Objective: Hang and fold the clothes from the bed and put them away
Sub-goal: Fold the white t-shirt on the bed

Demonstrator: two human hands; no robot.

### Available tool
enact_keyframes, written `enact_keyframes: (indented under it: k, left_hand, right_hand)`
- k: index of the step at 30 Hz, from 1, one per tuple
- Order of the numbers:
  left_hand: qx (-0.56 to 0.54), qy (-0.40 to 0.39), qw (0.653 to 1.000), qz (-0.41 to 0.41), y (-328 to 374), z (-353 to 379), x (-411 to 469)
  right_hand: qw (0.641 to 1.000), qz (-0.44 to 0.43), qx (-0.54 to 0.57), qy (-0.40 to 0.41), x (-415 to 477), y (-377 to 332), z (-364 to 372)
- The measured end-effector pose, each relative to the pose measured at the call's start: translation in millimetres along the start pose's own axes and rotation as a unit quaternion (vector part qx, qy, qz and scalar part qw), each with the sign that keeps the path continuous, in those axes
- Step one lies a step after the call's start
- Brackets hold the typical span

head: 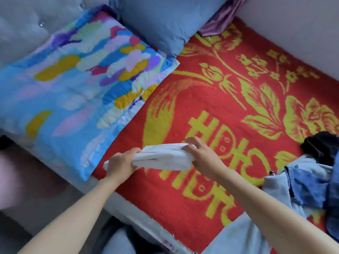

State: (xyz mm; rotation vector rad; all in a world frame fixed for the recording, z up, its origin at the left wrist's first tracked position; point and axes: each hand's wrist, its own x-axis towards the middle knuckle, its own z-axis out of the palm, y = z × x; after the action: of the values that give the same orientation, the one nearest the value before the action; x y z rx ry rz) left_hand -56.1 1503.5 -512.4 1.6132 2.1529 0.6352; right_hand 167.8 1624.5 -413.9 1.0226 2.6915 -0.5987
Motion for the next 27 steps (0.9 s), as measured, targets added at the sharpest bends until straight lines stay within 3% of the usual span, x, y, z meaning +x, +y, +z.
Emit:
enact_keyframes:
  k: [5,9,12,14,17,19,22,24,27]
  left_hand:
    - [-0.097,-0.006,0.985,-0.142,-7,-74,-60]
    - [-0.185,-0.024,0.966,-0.181,-20,-125,-114]
    - [-0.183,-0.033,0.962,-0.198,-27,-161,-162]
    - [-0.137,-0.034,0.968,-0.205,-31,-186,-206]
    - [-0.027,-0.052,0.973,-0.224,-33,-204,-259]
    - [0.023,-0.05,0.964,-0.261,-37,-214,-309]
    - [0.066,-0.046,0.944,-0.319,-43,-231,-379]
    - [0.097,-0.044,0.933,-0.344,-46,-246,-432]
    - [0.121,-0.045,0.924,-0.36,-48,-272,-523]
  right_hand:
    - [0.997,-0.072,0.011,-0.023,20,-67,-55]
    - [0.991,-0.115,0.038,-0.06,36,-127,-76]
    - [0.98,-0.168,0.02,-0.101,38,-180,-78]
    - [0.957,-0.256,-0.065,-0.118,32,-230,-66]
    - [0.886,-0.386,-0.231,-0.113,10,-290,-26]
    - [0.843,-0.443,-0.28,-0.12,-12,-335,12]
    - [0.815,-0.484,-0.298,-0.113,-42,-399,61]
    - [0.769,-0.554,-0.315,-0.054,-67,-447,84]
    - [0.754,-0.58,-0.305,0.047,-113,-533,109]
